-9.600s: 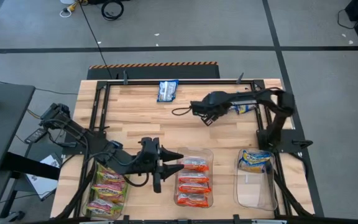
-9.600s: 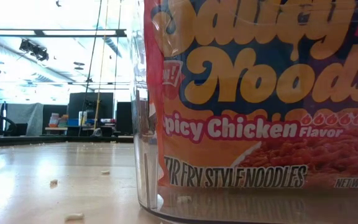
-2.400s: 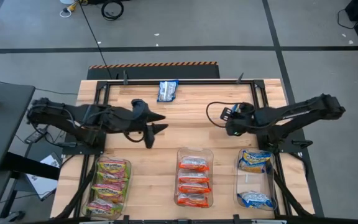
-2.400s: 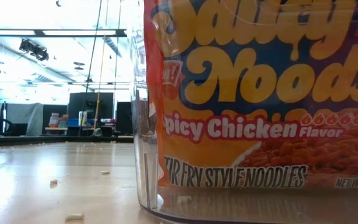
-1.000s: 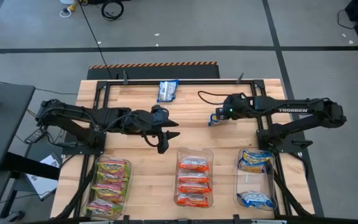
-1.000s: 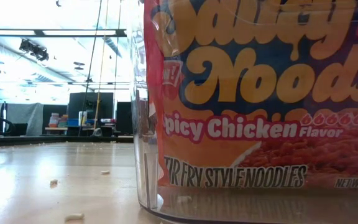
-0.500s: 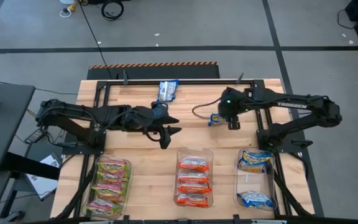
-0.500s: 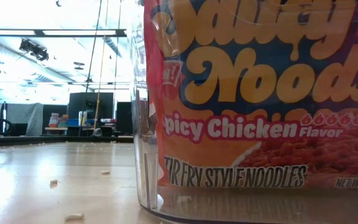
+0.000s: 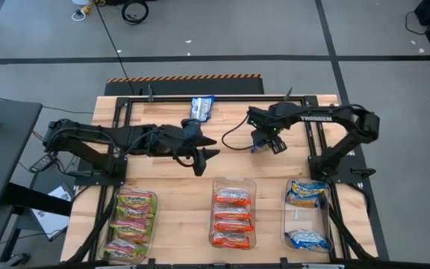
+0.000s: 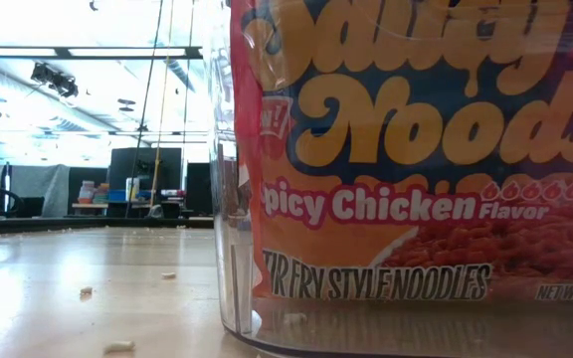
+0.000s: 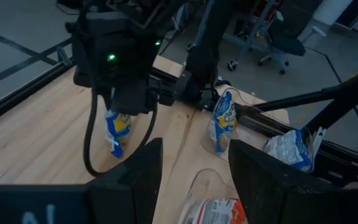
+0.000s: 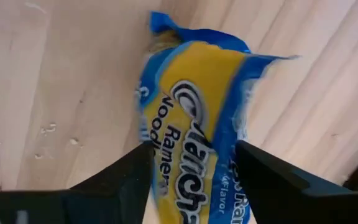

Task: Sort Maruchan noodles
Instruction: Put the blue noodle pack into the right transparent bin

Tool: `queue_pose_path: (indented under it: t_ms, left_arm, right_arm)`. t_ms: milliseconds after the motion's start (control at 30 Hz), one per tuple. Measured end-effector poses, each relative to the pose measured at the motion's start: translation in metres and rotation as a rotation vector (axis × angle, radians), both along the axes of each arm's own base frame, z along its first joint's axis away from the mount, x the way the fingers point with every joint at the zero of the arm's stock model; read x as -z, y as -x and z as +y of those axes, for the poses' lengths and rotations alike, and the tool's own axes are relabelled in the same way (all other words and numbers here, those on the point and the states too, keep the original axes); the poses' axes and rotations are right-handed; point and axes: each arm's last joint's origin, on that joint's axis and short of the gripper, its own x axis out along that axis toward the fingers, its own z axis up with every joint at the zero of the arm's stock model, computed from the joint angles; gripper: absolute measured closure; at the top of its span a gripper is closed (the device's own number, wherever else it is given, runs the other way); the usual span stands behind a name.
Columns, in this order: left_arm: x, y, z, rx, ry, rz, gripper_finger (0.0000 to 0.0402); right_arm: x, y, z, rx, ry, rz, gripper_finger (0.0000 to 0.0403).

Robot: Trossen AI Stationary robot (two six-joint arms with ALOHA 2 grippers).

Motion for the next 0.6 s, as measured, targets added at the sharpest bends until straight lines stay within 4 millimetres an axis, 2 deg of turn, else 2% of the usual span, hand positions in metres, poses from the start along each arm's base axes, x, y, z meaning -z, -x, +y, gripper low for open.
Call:
queue_pose_path:
  t_ms: [133,233,433,467,600]
  left_arm:
    - [0.000,0.000,-0.001,-0.026,-0.005,-0.003,0.0214]
    - [0.000,0.000,-0.001,-0.036,-0.008,-0.003,0.0214]
    - [-0.001,0.000,0.001,-0.049,-0.010,-0.013,0.0214]
    - [-0.002,0.000,0.002,-0.057,-0.011,-0.020,0.0214]
    - [-0.003,-0.001,0.004,-0.068,-0.009,-0.037,0.0214]
  right_arm:
    - [0.007,0.001,-0.005,0.024,-0.021,0.040,0.0203]
    - [0.005,0.002,-0.005,0.056,-0.017,0.025,0.0247]
    - [-0.006,0.007,-0.003,0.098,-0.011,-0.020,0.0376]
    - [-0.008,0.008,-0.002,0.100,-0.007,-0.023,0.0388]
    - [-0.023,0.018,0.006,0.173,0.013,0.002,0.0391]
